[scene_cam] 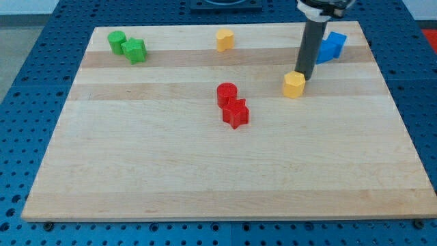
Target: Move yellow hexagon to the bottom of the yellow heart
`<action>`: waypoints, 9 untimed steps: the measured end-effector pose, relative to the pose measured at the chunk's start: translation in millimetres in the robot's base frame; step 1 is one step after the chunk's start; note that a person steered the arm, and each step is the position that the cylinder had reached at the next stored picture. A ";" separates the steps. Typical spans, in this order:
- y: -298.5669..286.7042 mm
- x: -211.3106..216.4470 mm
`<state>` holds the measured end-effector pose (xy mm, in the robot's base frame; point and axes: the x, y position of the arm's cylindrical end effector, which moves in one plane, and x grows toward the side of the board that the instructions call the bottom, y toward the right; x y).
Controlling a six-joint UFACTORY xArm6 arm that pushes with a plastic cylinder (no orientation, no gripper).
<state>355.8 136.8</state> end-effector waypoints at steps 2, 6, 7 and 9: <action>-27.2 -0.2; 9.9 15.1; -2.7 47.0; -2.8 44.2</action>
<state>400.0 133.9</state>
